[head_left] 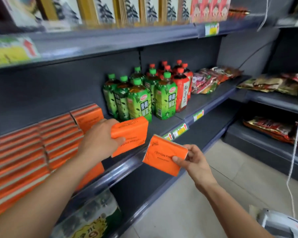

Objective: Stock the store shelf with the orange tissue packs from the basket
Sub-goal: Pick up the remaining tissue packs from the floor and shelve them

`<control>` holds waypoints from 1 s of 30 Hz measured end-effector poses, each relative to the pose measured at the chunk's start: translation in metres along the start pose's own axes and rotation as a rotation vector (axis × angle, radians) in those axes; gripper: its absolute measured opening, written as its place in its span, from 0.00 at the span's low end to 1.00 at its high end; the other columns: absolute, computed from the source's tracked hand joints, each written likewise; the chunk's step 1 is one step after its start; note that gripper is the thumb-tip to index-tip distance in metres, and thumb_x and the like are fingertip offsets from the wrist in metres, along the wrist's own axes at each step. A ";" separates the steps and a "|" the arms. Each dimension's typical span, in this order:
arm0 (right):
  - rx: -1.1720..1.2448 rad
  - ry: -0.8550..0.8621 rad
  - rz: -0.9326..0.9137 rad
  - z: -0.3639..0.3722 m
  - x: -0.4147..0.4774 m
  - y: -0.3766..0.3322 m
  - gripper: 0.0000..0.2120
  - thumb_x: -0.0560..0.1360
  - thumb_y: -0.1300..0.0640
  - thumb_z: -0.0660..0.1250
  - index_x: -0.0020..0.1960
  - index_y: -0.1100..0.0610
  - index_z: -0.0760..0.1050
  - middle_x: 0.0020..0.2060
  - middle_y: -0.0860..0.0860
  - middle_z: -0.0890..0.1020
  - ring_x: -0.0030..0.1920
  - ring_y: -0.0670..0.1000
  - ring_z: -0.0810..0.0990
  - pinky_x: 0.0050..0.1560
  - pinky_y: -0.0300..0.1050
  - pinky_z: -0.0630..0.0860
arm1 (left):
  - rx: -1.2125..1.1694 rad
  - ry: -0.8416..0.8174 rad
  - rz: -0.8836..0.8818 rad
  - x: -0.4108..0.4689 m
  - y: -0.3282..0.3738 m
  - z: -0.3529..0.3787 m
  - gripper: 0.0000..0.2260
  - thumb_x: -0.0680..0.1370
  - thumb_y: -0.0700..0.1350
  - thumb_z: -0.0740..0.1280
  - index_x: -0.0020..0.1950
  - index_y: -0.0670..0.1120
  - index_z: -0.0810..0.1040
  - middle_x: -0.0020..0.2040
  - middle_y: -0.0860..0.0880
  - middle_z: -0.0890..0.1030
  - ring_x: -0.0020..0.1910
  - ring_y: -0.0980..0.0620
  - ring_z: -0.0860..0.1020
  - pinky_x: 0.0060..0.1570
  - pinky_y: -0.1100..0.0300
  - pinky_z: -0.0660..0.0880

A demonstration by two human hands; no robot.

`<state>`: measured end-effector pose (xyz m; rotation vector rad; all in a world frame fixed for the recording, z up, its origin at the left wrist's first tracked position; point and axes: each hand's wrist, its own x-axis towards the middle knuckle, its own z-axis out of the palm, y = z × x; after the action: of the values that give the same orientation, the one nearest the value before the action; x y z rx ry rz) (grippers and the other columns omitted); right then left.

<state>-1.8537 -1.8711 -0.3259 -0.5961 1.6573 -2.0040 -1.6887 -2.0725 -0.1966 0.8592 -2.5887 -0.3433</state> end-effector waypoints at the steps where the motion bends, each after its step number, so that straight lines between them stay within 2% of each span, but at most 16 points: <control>1: -0.011 -0.023 -0.017 0.010 0.005 -0.006 0.25 0.59 0.55 0.82 0.49 0.58 0.72 0.43 0.53 0.84 0.44 0.50 0.81 0.45 0.43 0.79 | 0.006 0.012 -0.010 0.003 -0.005 -0.005 0.15 0.69 0.48 0.74 0.55 0.51 0.78 0.50 0.48 0.79 0.51 0.45 0.78 0.49 0.53 0.73; 3: -0.059 -0.057 -0.058 0.030 0.016 -0.015 0.19 0.65 0.65 0.78 0.49 0.58 0.72 0.45 0.57 0.83 0.45 0.51 0.80 0.47 0.46 0.78 | 0.021 0.032 -0.029 0.010 -0.015 -0.015 0.16 0.69 0.47 0.74 0.56 0.50 0.79 0.51 0.48 0.81 0.50 0.46 0.78 0.49 0.54 0.74; 5: -0.108 -0.091 -0.103 0.050 0.028 -0.025 0.18 0.67 0.68 0.76 0.49 0.56 0.73 0.46 0.57 0.82 0.45 0.50 0.79 0.47 0.46 0.78 | 0.041 0.050 -0.056 0.019 -0.026 -0.022 0.19 0.69 0.47 0.74 0.59 0.49 0.78 0.54 0.46 0.81 0.53 0.45 0.78 0.52 0.53 0.75; 8: -0.173 -0.140 -0.157 0.074 0.044 -0.037 0.17 0.67 0.66 0.77 0.50 0.55 0.73 0.45 0.54 0.80 0.46 0.50 0.78 0.47 0.47 0.78 | 0.048 0.076 -0.125 0.033 -0.044 -0.032 0.22 0.70 0.48 0.74 0.63 0.47 0.76 0.57 0.44 0.81 0.55 0.44 0.78 0.54 0.54 0.74; 12: -0.194 -0.214 -0.165 0.099 0.062 -0.044 0.16 0.68 0.66 0.76 0.49 0.54 0.73 0.49 0.59 0.80 0.49 0.53 0.78 0.50 0.47 0.79 | 0.056 0.096 -0.212 0.050 -0.063 -0.040 0.21 0.72 0.49 0.73 0.63 0.49 0.76 0.57 0.44 0.80 0.57 0.42 0.77 0.55 0.53 0.73; 16: -0.174 -0.257 -0.156 0.118 0.072 -0.042 0.17 0.68 0.67 0.75 0.51 0.54 0.74 0.48 0.57 0.80 0.48 0.52 0.79 0.43 0.33 0.76 | 0.093 0.136 -0.228 0.066 -0.075 -0.036 0.21 0.73 0.48 0.71 0.65 0.47 0.74 0.60 0.42 0.72 0.60 0.40 0.74 0.60 0.52 0.70; 19: -0.170 -0.275 -0.154 0.129 0.076 -0.034 0.18 0.69 0.68 0.75 0.52 0.53 0.74 0.47 0.55 0.80 0.48 0.50 0.78 0.41 0.30 0.74 | 0.099 0.129 -0.240 0.080 -0.084 -0.027 0.21 0.74 0.47 0.71 0.65 0.45 0.74 0.61 0.39 0.71 0.62 0.40 0.72 0.62 0.53 0.68; 23: -0.181 -0.306 -0.147 0.138 0.083 -0.018 0.18 0.69 0.68 0.74 0.51 0.50 0.74 0.44 0.50 0.80 0.46 0.46 0.78 0.43 0.34 0.77 | 0.144 0.073 -0.234 0.098 -0.095 -0.014 0.19 0.73 0.45 0.71 0.62 0.44 0.75 0.58 0.39 0.72 0.59 0.39 0.73 0.60 0.52 0.70; 27: -0.182 -0.280 -0.135 0.144 0.091 -0.009 0.19 0.69 0.67 0.75 0.51 0.48 0.74 0.44 0.49 0.79 0.44 0.45 0.77 0.41 0.32 0.76 | 0.284 0.023 -0.285 0.109 -0.108 0.001 0.23 0.74 0.49 0.70 0.67 0.47 0.72 0.63 0.43 0.71 0.63 0.41 0.72 0.62 0.50 0.69; 30: -0.194 -0.288 -0.137 0.148 0.096 -0.007 0.20 0.69 0.66 0.75 0.52 0.47 0.74 0.46 0.50 0.80 0.45 0.46 0.78 0.42 0.33 0.77 | 0.427 0.002 -0.329 0.114 -0.119 0.011 0.24 0.75 0.53 0.69 0.70 0.50 0.69 0.67 0.45 0.72 0.66 0.43 0.71 0.64 0.49 0.64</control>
<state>-1.8417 -2.0438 -0.2899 -1.0417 1.6788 -1.7570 -1.7160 -2.2347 -0.2154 1.4352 -2.5537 0.1345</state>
